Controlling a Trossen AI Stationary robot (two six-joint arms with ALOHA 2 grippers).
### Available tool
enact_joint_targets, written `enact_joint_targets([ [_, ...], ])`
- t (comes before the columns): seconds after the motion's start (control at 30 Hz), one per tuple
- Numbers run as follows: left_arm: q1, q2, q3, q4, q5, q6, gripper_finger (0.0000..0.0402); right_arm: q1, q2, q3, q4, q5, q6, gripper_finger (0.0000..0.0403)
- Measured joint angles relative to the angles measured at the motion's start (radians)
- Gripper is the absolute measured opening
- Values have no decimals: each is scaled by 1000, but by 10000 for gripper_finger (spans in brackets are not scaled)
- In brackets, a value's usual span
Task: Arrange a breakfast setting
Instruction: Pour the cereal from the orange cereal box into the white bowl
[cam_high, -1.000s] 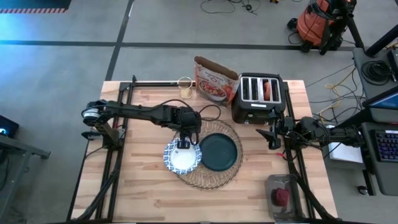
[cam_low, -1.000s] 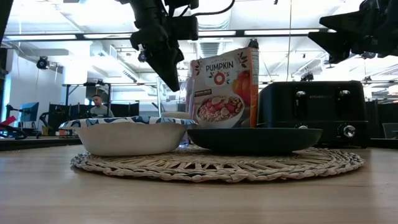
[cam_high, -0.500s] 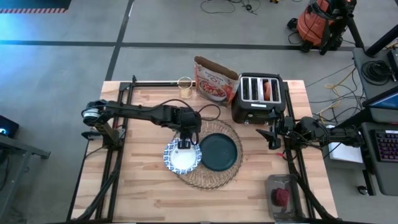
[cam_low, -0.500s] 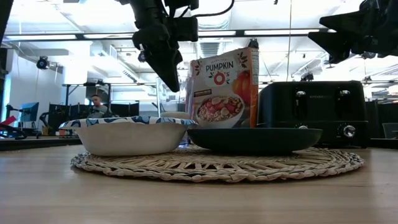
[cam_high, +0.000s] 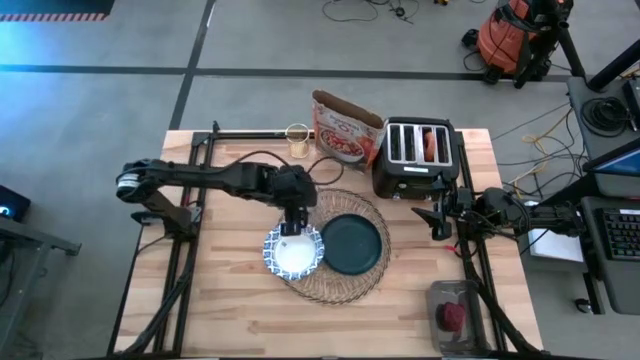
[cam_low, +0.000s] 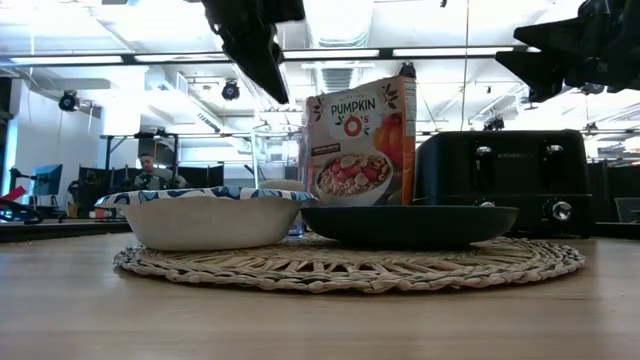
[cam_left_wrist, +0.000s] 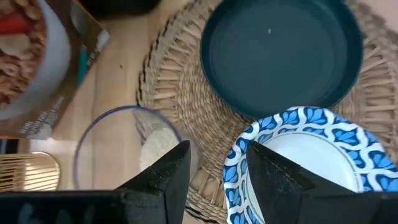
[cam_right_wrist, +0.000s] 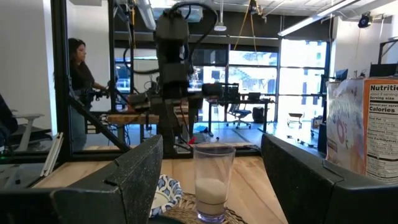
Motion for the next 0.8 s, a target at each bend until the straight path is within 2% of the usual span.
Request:
enact_joint_targets([
  [0.33, -6, -133, -1, -38, 16, -49, 142, 0, 0, 0, 0, 0, -1, 260],
  [0.53, -24, -234, -31, -186, 28, -108, 142, 0, 0, 0, 0, 0, 0, 260],
  [0.63, -42, -309, -94, -161, 28, -151, 142, 0, 0, 0, 0, 0, 0, 260],
  [0.8, -81, -443, -276, 1, 28, -218, 142, 0, 0, 0, 0, 0, 0, 260],
])
